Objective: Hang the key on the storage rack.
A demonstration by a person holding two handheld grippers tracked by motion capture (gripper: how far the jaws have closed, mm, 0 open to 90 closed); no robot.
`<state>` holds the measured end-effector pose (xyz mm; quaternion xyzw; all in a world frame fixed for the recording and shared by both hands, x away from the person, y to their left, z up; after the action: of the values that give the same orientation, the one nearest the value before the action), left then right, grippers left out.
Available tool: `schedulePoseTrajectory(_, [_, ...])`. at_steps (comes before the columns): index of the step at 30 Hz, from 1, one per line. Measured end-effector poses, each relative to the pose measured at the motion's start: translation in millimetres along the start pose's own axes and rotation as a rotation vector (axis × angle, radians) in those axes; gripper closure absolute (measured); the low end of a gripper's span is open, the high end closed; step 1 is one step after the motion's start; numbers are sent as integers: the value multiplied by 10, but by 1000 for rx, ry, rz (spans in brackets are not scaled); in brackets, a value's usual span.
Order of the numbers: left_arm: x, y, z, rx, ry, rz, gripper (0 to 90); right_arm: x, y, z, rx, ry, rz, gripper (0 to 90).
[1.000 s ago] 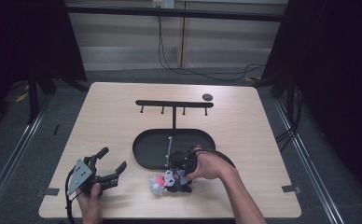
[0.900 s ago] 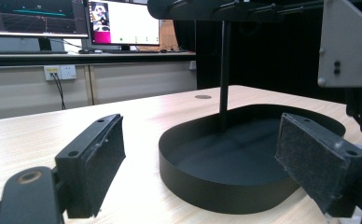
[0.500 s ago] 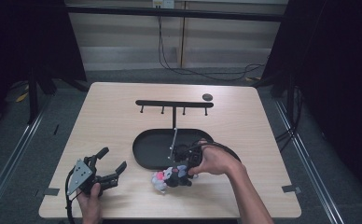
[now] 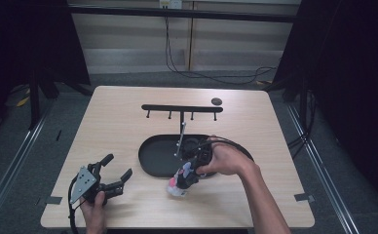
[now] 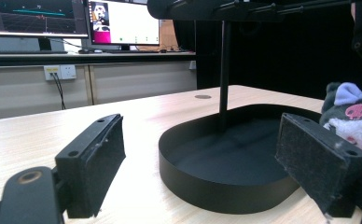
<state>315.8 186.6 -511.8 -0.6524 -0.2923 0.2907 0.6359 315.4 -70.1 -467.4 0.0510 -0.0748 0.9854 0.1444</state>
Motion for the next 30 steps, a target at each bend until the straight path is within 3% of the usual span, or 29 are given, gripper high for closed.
schedulePoseTrajectory(6, [0,0,0,0,0,0,152,23,-68,28,-19,-14,21,873])
schedulePoseTrajectory(21, [-1,0,-1,0,0,2,152,-20,-258,273,8,-2,63,873])
schedulePoseTrajectory(30, [-1,-1,-1,-2,-1,1,153,-134,-362,359,56,-6,72,872])
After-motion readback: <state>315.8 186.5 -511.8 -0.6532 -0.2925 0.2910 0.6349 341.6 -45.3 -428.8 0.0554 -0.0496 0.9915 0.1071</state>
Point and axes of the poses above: each handheld gripper's, and its own axes: z roughly backward along the jaws, y roughly out of its underside, x roughly to its left, the point moved 8 cm from there along -z, roughly forward along the jaws, and after that the axes turned 2 degrees about -x, right-handed, at the moved point
